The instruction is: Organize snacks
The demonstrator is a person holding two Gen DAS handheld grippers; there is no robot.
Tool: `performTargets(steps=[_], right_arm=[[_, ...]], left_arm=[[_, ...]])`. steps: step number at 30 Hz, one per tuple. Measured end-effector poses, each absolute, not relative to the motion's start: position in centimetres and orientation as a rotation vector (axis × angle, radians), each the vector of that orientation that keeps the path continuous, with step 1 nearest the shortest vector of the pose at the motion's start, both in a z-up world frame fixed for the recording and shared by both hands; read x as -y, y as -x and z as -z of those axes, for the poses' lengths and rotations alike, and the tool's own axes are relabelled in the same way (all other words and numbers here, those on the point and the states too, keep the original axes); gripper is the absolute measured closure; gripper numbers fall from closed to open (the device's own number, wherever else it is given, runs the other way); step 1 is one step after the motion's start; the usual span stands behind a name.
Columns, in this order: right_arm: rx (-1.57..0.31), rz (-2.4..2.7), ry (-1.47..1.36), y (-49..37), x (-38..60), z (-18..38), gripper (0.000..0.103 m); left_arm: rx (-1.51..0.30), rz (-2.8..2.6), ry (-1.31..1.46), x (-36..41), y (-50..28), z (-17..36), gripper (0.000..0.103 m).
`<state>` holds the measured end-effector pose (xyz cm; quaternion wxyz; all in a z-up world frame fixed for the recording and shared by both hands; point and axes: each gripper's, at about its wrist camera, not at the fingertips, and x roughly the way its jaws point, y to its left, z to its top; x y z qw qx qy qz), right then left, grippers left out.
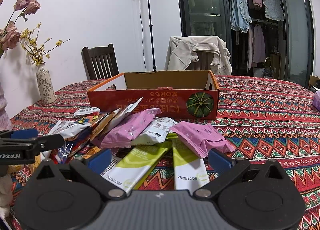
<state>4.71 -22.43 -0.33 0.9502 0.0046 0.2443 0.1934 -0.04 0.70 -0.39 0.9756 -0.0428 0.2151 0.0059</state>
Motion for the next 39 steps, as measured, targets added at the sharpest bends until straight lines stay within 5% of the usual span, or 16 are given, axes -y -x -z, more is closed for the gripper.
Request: performTargets(steps=[39], right_arm=[[-0.498,-0.391,-0.012,-4.8,22.54,0.25,0.0]], left_arm=[[-0.434,-0.016,0.088,-0.75,0.12,0.39,0.0]])
